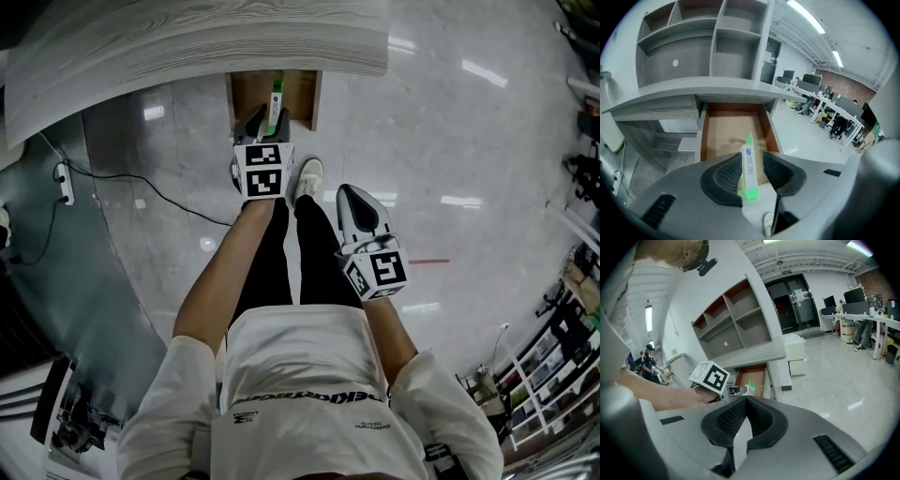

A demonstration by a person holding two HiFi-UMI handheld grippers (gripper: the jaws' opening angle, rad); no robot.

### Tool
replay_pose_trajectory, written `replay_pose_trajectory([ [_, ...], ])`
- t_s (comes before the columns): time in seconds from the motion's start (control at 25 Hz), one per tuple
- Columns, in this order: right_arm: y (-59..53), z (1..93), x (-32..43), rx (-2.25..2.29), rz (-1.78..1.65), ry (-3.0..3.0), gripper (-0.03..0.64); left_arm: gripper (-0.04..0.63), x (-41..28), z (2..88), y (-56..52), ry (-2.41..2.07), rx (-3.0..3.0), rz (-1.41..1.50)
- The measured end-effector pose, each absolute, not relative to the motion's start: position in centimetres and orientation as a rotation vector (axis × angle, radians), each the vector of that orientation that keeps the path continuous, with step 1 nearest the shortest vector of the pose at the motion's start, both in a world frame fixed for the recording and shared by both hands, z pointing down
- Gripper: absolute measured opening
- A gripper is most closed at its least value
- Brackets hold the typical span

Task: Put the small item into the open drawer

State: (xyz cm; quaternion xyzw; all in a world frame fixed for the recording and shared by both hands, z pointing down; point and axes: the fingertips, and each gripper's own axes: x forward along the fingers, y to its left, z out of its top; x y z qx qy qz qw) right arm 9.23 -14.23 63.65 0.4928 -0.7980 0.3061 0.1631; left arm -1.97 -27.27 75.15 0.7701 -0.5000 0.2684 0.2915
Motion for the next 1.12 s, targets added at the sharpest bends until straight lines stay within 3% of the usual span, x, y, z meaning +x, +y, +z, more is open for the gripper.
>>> replay_pose_trajectory([
  [1.12,-15.3,46.8,7.3,1.397,0.691,-2.418,0.029,0.023,-3.9,52.5,-23.1,-1.383,2.263,0.533],
])
